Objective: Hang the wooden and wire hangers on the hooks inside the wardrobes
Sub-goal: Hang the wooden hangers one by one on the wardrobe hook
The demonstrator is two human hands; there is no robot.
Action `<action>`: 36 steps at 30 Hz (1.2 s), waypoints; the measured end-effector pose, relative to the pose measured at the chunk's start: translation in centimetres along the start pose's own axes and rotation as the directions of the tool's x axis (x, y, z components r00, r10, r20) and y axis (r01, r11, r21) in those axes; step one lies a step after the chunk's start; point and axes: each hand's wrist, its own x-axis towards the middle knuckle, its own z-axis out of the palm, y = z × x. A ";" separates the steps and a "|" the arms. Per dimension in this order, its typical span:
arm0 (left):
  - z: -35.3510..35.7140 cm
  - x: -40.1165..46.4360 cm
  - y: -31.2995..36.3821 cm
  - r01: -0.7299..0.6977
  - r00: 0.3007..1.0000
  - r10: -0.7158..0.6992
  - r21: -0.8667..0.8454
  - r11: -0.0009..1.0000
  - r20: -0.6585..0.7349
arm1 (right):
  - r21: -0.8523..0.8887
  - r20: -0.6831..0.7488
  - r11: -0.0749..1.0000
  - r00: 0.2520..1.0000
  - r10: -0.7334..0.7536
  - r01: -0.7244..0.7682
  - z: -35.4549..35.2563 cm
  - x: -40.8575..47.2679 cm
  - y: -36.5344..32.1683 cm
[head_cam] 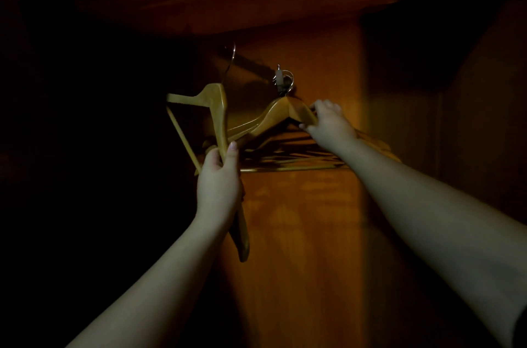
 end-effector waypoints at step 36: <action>0.2 -0.4 -1.6 0.074 0.996 -0.072 -0.043 0.996 0.049 | -0.102 0.024 0.989 0.993 0.113 -0.110 1.4 0.6 0.3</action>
